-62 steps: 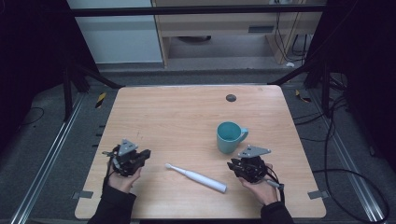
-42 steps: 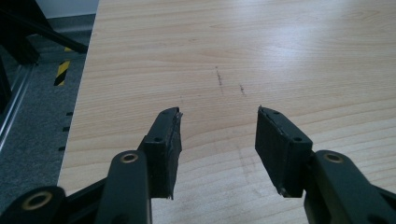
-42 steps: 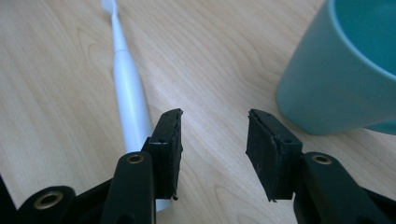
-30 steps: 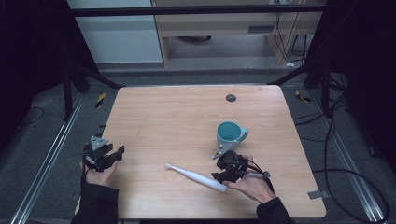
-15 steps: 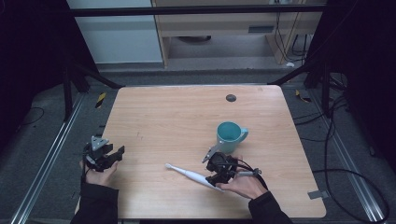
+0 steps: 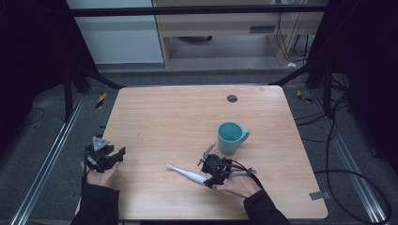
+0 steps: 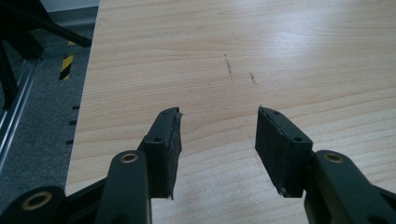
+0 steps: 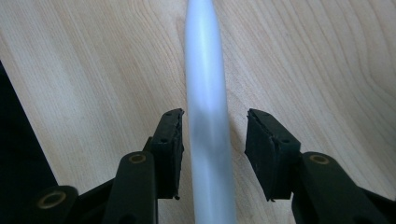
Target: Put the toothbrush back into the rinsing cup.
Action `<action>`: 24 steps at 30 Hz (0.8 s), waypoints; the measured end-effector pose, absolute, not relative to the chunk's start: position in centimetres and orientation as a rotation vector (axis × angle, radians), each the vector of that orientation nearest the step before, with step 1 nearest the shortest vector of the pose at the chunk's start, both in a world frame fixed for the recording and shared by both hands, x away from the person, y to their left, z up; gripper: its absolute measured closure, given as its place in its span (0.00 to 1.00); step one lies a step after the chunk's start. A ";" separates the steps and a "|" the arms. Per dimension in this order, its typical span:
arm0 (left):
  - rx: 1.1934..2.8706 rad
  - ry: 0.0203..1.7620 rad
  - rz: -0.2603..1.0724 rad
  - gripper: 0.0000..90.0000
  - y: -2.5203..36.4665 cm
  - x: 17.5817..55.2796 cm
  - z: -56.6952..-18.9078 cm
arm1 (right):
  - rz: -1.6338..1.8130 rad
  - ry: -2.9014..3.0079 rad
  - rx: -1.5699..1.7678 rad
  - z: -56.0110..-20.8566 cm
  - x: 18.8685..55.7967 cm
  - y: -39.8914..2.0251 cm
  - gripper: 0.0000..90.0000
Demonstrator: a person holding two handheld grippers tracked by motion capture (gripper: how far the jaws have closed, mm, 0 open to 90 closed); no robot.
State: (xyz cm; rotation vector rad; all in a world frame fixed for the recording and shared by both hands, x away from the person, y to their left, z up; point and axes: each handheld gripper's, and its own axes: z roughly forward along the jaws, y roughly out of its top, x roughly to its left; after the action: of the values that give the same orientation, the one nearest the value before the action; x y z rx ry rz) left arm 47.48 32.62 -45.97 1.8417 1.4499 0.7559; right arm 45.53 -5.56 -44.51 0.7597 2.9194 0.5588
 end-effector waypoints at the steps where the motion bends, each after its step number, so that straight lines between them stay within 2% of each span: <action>1: 1.842 1.450 0.756 0.56 32.6 47.5 -46.0 | 0.555 2.924 0.762 -44.7 45.5 -5.5 0.63; 13: 1.849 1.451 0.757 0.56 32.6 47.5 -46.1 | 0.440 2.980 0.726 -46.1 45.9 -4.4 0.64; 24: 1.855 1.453 0.756 0.57 32.6 47.6 -46.1 | 0.388 2.983 0.729 -46.7 46.2 -3.9 0.70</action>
State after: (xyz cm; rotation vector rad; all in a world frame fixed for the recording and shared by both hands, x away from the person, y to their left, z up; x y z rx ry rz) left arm 47.57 32.55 -46.10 1.8550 1.4526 0.7558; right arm 46.24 -3.93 -46.74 0.7289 2.9828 0.3882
